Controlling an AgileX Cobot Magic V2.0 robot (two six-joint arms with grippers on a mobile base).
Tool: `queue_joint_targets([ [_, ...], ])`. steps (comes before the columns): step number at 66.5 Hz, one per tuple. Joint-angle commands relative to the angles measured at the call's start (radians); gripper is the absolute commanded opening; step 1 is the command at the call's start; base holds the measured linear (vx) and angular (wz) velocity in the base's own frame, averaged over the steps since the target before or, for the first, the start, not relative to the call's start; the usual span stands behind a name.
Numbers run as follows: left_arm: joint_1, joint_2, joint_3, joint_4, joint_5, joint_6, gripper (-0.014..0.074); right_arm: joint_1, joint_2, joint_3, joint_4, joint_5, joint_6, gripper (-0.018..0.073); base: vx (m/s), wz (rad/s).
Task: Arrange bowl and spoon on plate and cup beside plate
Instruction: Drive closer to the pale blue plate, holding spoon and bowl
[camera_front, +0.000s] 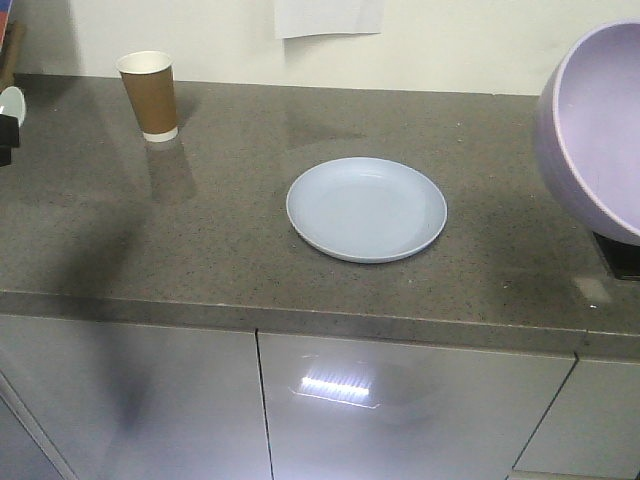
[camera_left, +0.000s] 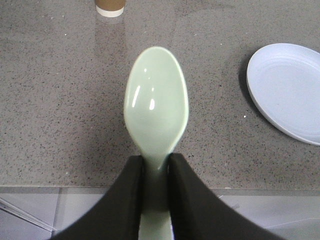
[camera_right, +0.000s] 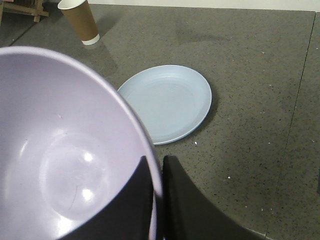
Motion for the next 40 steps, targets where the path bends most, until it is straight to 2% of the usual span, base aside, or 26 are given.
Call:
queue_joint_targets([
  [1,-0.005,-0.024,-0.023,-0.018,-0.05,-0.005,-0.0006,-0.006,-0.014,-0.031,0.055,-0.038,-0.005,-0.0004,0.04,-0.04],
  [40,-0.005,-0.024,-0.023,-0.018,-0.05,-0.005,-0.0006,-0.006,-0.014,-0.031,0.055,-0.038,-0.005,-0.0004,0.04,-0.04],
])
